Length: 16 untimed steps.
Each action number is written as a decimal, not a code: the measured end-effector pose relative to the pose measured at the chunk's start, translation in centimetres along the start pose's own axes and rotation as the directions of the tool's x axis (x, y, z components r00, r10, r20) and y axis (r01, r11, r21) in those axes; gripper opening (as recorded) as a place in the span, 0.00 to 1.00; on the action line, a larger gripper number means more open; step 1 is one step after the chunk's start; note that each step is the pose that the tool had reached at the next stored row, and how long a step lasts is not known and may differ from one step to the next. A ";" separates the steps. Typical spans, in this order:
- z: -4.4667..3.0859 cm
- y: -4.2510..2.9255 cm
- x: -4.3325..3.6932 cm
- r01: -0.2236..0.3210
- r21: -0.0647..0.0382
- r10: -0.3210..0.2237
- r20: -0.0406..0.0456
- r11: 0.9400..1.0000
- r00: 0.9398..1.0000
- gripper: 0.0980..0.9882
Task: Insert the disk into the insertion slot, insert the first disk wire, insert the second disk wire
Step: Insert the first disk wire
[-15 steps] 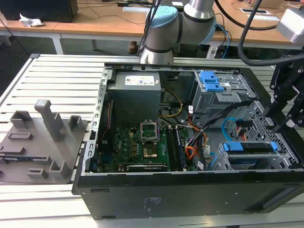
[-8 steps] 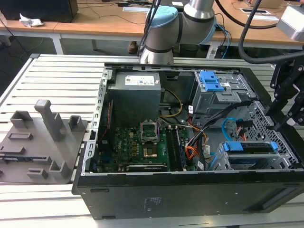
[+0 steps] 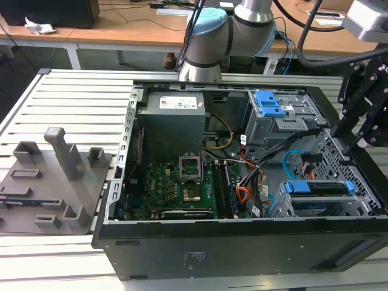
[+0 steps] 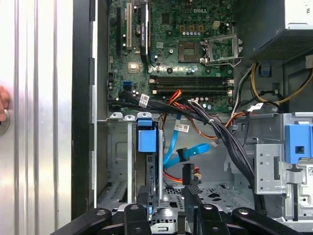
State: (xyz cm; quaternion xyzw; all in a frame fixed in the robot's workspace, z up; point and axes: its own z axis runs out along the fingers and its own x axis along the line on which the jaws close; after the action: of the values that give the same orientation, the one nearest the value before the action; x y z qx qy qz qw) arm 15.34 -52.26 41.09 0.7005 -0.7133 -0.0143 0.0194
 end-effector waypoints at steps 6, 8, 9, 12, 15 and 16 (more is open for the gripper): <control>0.29 0.00 -0.71 0.000 0.000 0.000 0.000 1.000 1.000 0.37; 0.86 -0.03 -0.82 0.000 0.000 0.000 0.000 1.000 1.000 0.37; 1.06 -0.04 -0.86 0.000 0.000 0.000 0.000 1.000 1.000 0.37; 1.75 -0.06 -1.15 0.000 0.000 0.000 0.000 1.000 1.000 0.37; 2.44 -0.09 -1.61 0.000 0.000 0.000 0.000 1.000 1.000 0.37; 2.63 -0.10 -1.75 0.000 0.000 0.000 0.000 1.000 1.000 0.37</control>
State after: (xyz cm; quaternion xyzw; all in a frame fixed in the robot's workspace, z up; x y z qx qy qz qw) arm 15.34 -50.54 38.44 0.7005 -0.7132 -0.0142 0.0196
